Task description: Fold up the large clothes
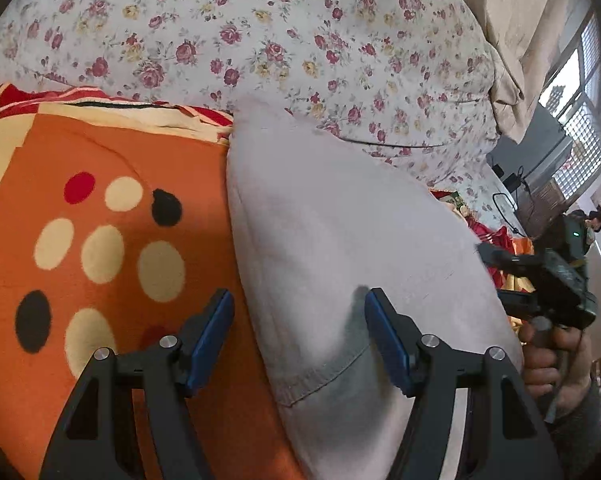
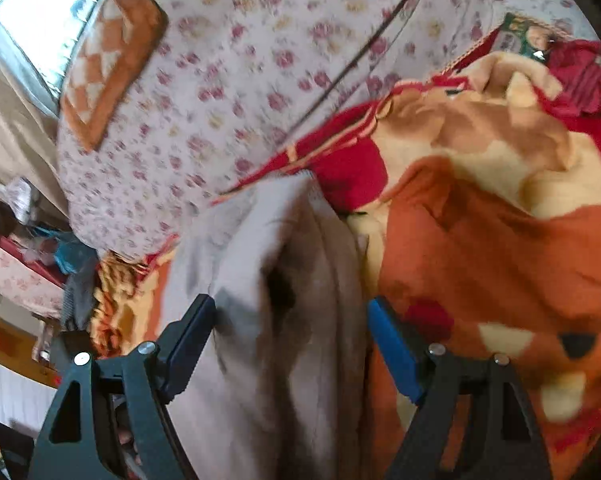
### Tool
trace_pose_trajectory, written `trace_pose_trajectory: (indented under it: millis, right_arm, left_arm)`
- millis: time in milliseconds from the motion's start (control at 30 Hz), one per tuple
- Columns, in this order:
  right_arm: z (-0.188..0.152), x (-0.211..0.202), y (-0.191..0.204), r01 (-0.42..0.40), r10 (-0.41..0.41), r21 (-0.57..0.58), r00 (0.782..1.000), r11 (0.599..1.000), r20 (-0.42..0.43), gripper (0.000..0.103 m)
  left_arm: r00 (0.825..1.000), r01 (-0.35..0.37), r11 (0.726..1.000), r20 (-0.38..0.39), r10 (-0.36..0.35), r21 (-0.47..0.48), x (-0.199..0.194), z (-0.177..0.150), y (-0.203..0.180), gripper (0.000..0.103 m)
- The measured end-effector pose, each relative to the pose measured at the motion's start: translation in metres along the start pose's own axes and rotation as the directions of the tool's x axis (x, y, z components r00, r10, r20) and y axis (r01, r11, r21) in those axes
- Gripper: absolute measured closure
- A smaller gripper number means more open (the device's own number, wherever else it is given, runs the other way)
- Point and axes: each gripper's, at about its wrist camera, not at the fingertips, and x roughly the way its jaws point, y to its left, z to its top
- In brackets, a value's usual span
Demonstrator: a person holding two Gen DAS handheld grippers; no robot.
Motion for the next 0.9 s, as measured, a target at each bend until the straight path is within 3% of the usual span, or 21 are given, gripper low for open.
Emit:
trace_pose_trajectory:
  millis: [167,300,367,433,500,533,600,667,733,900]
  right_arm:
    - [0.002,0.023,-0.002,0.096,-0.097,-0.032,0.995,0.995,-0.037,0.02]
    - [0.006,0.036,0.0,0.084,-0.091,-0.104,0.994,0.991,-0.057,0.02]
    - [0.01,0.043,-0.003,0.038,-0.045,-0.095,0.997,0.995,-0.069,0.022]
    - [0.012,0.046,-0.002,0.0,-0.01,-0.118,0.997,0.993,-0.08,0.031]
    - [0.013,0.049,-0.001,-0.042,0.031,-0.113,0.995,0.993,-0.096,0.052]
    - [0.014,0.05,-0.002,-0.057,0.047,-0.101,0.994,0.993,-0.103,0.056]
    - [0.013,0.051,-0.002,-0.057,0.049,-0.085,0.994,0.995,-0.1,0.065]
    - [0.009,0.052,-0.004,-0.063,0.058,-0.062,0.995,0.996,-0.077,0.072]
    - [0.003,0.052,-0.009,-0.122,0.122,-0.01,0.992,0.992,-0.035,0.081]
    - [0.003,0.053,0.003,-0.244,0.244,0.048,0.97,0.969,0.007,0.088]
  left_arm:
    - [1.0,-0.006,1.0,0.012,0.006,0.013,0.001,-0.001,-0.001,0.039]
    - [1.0,0.0,1.0,0.004,0.0,0.006,0.005,0.001,-0.002,0.039]
    - [1.0,0.015,1.0,-0.005,-0.015,0.004,0.007,0.001,-0.004,0.039]
    - [0.999,0.027,1.0,-0.02,-0.027,-0.012,0.009,0.002,-0.003,0.039]
    - [0.999,0.043,0.998,-0.031,-0.044,-0.041,0.011,0.003,0.0,0.039]
    - [0.998,0.054,0.997,-0.036,-0.055,-0.054,0.011,0.003,0.002,0.039]
    - [0.998,0.058,0.997,-0.024,-0.059,-0.043,0.01,0.002,0.0,0.043]
    - [0.999,0.039,0.999,0.006,-0.039,0.004,0.006,0.0,-0.009,0.066]
    - [0.998,0.014,0.999,0.053,-0.016,0.045,-0.003,0.0,-0.017,0.082]
    - [0.987,-0.041,0.996,0.159,0.028,0.08,-0.036,0.011,-0.018,0.09]
